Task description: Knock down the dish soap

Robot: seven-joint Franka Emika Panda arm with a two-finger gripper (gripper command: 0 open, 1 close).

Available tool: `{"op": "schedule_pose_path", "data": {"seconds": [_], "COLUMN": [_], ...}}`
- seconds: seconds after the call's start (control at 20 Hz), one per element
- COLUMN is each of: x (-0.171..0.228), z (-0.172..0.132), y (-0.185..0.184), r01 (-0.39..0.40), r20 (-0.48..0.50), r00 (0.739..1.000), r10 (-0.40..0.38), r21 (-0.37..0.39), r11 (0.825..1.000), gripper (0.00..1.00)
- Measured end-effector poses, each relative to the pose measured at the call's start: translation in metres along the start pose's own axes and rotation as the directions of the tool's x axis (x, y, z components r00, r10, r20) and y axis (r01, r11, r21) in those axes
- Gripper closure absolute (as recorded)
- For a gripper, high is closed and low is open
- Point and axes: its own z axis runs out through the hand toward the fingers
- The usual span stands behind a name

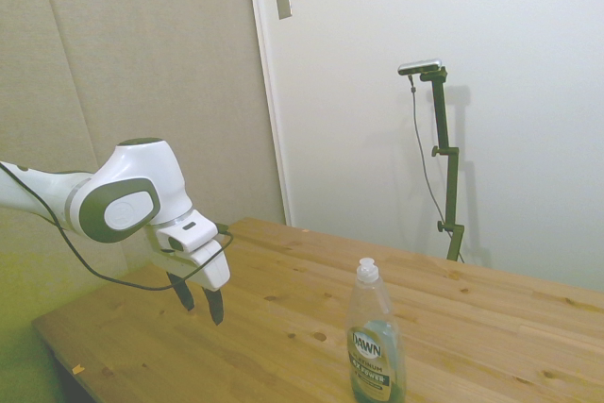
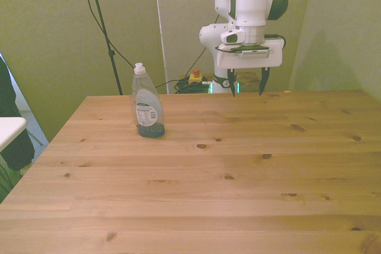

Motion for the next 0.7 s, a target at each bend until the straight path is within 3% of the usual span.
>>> {"op": "schedule_pose_path", "data": {"seconds": [0.1,0.15,0.4,0.7], "x": [0.001,0.003,0.034,0.088], "z": [-0.001,-0.001,-0.012,-0.023], "y": [0.000,0.001,0.027,0.085], "r01": [-0.002,-0.003,-0.063,-0.146], "r20": [-0.002,-0.006,-0.041,-0.095], "r00": [1.000,1.000,0.997,0.985], "r10": [0.002,0.003,0.063,0.141], "r21": [0.002,0.001,0.000,-0.042], "r11": [1.000,1.000,0.998,0.988], "gripper": [0.00,1.00,1.00,1.00]}}
